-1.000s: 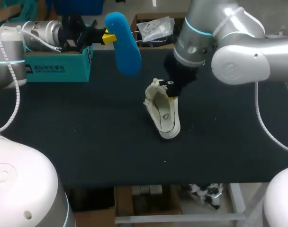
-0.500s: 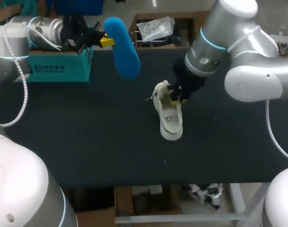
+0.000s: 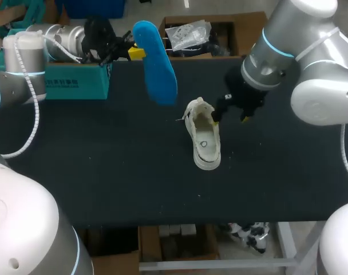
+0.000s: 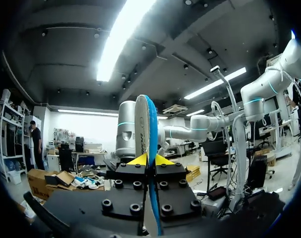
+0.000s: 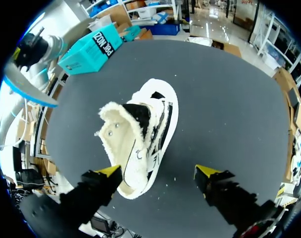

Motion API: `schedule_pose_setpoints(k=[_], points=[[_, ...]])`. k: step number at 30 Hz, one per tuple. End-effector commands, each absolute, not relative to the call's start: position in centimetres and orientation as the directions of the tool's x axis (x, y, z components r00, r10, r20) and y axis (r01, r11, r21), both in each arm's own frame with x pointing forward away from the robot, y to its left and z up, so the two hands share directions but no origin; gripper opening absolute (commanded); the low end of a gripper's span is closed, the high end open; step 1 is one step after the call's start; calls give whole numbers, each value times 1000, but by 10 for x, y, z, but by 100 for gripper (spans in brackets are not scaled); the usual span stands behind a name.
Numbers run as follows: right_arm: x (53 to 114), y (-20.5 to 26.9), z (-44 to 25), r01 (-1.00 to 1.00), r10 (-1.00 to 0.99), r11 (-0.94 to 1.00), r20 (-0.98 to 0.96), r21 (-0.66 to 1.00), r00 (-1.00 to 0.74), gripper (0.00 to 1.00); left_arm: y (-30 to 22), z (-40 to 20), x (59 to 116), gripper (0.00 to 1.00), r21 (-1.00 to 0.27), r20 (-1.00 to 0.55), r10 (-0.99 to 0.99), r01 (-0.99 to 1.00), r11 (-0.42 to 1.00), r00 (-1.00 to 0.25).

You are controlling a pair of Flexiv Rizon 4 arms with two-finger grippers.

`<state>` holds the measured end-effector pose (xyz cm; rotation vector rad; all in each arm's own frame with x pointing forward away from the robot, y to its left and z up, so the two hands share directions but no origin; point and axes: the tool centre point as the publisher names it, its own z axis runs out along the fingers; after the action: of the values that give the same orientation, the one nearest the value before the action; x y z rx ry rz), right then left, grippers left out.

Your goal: Open the shoe tongue, take the insole out of the shoe, put the insole back into the shoe, and pack the shoe into the shoebox

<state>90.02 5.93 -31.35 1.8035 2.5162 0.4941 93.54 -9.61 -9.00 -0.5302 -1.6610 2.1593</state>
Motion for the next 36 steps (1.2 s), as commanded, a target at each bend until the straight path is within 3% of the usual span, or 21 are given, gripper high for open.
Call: schedule_pose_setpoints(k=[1, 10, 20, 36], points=[[898, 57, -313, 922, 923, 290, 178, 258, -340, 100, -108, -80, 916, 0, -981, 35, 374, -104, -166, -927], [898, 57, -313, 922, 923, 290, 178, 258, -340, 100, -108, -80, 916, 0, -981, 35, 374, -104, -166, -927], [883, 48, -308, 938, 916, 249, 254, 242, -309, 100, -128, -92, 848, 0, -965, 139, 250, -188, -183, -958], [843, 38, -292, 990, 925, 28, 373, 139, -78, 100, -137, -94, 821, 0, -938, 270, 115, -288, -193, -956]])
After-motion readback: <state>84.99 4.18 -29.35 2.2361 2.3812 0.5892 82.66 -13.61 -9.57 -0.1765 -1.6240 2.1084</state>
